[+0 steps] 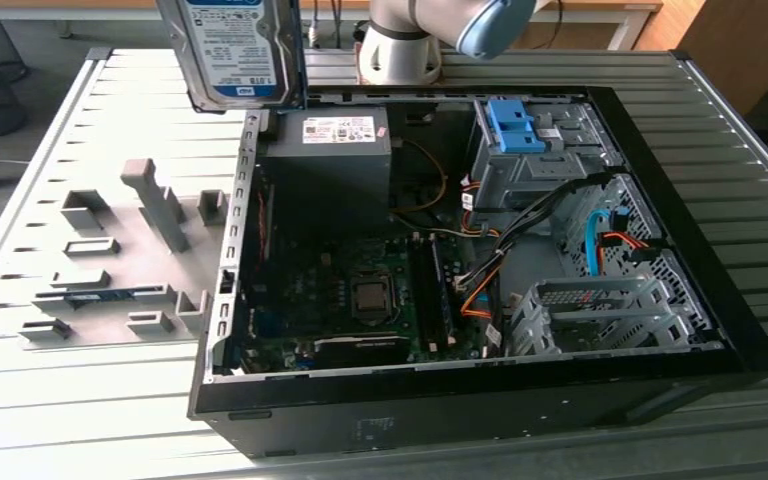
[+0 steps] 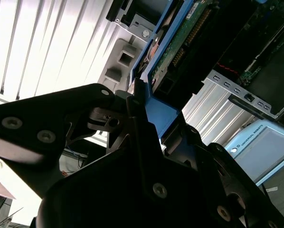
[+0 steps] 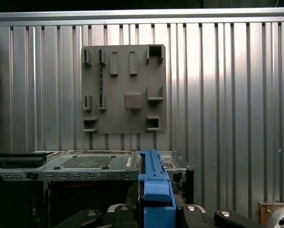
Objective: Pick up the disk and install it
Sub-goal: 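Pick up the disk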
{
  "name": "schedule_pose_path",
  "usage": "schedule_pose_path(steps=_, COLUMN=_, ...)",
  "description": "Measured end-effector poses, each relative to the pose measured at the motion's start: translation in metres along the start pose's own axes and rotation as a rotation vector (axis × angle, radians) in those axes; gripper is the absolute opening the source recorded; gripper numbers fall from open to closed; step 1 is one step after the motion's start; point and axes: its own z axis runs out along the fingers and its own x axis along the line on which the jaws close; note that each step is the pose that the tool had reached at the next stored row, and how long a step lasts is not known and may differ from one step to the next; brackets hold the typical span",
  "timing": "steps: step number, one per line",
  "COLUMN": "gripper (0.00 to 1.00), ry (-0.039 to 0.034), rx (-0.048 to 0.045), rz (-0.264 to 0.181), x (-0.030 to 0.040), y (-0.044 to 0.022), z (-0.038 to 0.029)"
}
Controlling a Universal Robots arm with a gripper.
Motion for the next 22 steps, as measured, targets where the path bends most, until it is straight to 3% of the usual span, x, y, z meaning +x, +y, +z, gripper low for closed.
schedule_pose_path(steps=22, gripper=0.36, ry=0.0001, rx=-0.0001, rz=0.0, x=-0.0012, y=-0.0385, z=0.0005)
